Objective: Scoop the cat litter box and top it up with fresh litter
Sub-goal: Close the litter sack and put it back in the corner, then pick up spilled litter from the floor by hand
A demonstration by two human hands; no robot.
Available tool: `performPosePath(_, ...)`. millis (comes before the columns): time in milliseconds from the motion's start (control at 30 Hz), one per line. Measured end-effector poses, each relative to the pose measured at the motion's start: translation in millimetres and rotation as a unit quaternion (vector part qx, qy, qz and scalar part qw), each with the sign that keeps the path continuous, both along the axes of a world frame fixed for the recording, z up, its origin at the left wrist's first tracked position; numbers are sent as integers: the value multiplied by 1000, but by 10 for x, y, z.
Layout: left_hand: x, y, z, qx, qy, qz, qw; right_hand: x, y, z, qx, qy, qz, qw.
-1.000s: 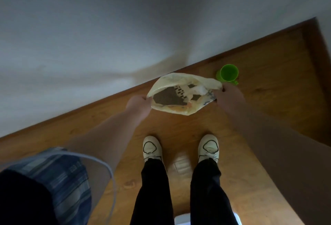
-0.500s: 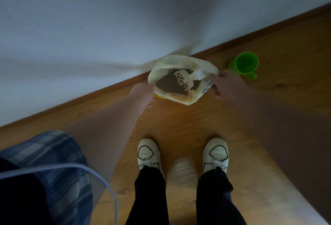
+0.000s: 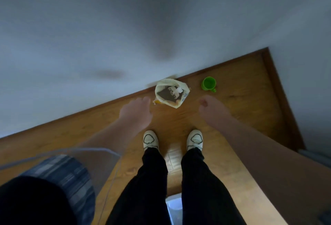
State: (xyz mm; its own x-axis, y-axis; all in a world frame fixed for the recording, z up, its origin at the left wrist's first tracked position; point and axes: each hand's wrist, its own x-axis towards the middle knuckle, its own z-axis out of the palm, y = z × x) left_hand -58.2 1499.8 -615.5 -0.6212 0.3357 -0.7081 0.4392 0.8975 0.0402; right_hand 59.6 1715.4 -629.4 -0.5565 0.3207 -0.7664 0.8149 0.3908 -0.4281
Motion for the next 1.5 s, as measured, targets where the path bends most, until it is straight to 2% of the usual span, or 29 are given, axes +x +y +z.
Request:
performPosePath(133, 123, -136, 1311, 71, 71, -18, 995, 83, -49, 1492, 78, 82, 47, 992)
performPosePath(300, 331, -220, 2626, 176, 150, -54, 971, 338, -275, 2999, 169, 212, 78, 959)
performPosePath(500, 102, -204, 3826, 306, 202, -7, 930, 538, -610, 3953, 216, 278, 22, 936)
performPosePath(567, -22, -125, 4204, 332, 219, -37, 917, 510, -651, 4210, 238, 295, 2, 925)
performPosePath(667, -136, 38, 4668, 364, 257, -91, 890, 436, -605, 4616, 307, 340, -18, 889)
performPosePath(833, -156, 405, 5113, 398, 264, -146, 866, 540, -372, 5209, 393, 359, -84, 842)
performPosePath(1067, 265, 1075, 5481, 439, 258, -205, 836, 1209, 95, 5685, 441, 344, -163, 813)
performPosePath(1300, 1279, 2020, 5842, 493, 224, -298, 786, 2393, 560, 5943, 494, 305, -218, 784)
performPosePath(1500, 2446, 2807, 5837, 518, 185, -392, 737, 3469, 881, 5991, 543, 270, -277, 745)
